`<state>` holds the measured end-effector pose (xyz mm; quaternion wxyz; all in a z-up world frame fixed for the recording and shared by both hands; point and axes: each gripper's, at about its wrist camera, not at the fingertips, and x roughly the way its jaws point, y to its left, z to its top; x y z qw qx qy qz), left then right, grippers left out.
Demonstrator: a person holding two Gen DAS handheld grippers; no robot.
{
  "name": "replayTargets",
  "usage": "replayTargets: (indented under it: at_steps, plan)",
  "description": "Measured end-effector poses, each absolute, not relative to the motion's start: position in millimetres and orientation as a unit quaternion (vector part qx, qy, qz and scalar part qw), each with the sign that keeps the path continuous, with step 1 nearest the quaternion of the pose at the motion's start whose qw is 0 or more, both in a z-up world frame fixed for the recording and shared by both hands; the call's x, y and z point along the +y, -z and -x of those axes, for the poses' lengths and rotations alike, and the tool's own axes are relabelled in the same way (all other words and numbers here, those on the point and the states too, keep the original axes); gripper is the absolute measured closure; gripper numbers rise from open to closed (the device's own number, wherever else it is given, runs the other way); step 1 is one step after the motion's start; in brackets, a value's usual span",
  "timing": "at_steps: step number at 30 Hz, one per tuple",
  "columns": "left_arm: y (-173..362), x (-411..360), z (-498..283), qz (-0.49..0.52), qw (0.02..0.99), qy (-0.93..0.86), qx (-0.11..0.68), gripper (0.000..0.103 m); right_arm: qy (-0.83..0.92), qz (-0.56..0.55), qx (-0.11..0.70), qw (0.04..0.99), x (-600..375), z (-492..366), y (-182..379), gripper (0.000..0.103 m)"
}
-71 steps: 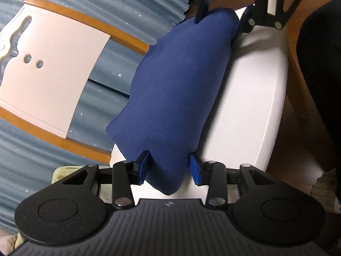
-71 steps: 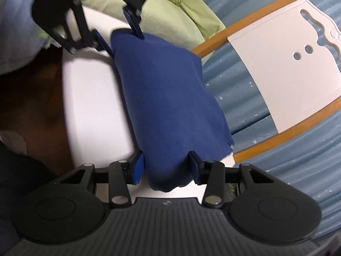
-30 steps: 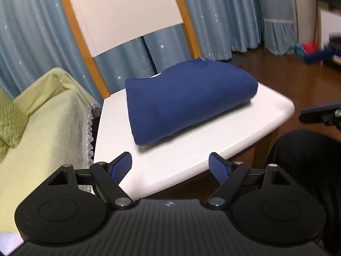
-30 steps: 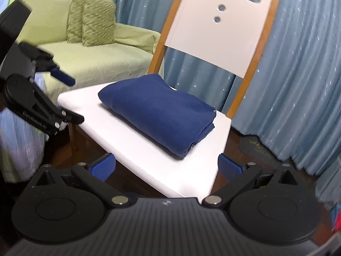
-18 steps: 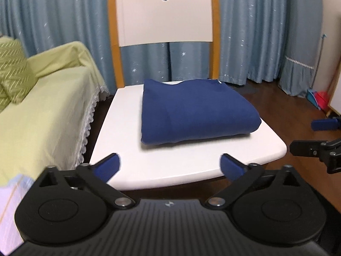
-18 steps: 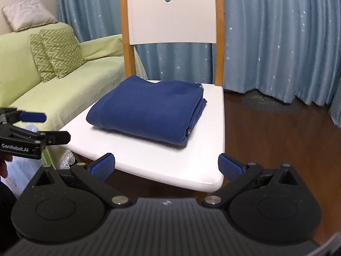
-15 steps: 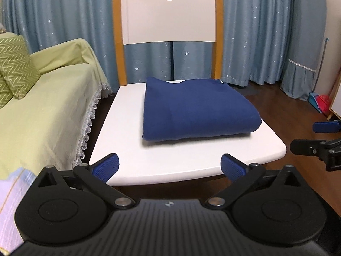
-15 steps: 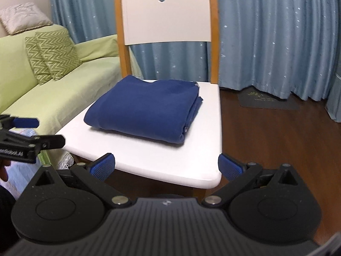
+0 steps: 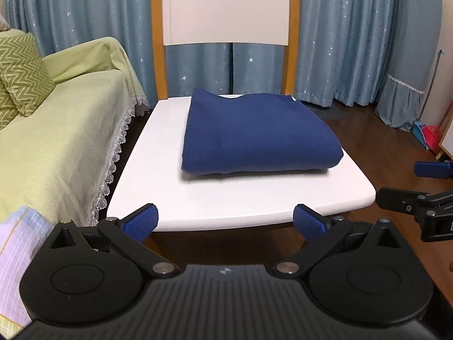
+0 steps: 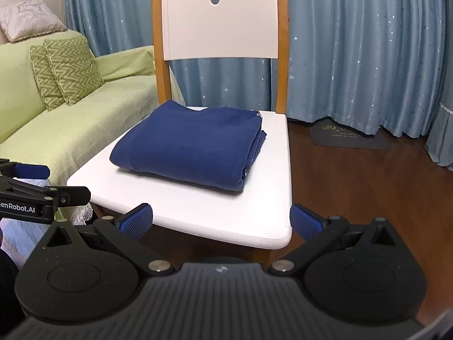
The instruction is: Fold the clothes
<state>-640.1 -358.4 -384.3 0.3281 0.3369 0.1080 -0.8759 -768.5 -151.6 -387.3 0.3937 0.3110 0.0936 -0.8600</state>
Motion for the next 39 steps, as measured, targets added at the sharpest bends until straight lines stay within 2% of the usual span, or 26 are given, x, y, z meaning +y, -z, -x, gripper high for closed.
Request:
replayTargets:
  at_steps: [39]
  plan:
    - [385.8, -346.4, 651.6, -0.322, 0.340, 0.879, 0.089, 0.001, 0.859, -0.325, 0.076, 0.389, -151.4, 767.2, 390.0, 0.001]
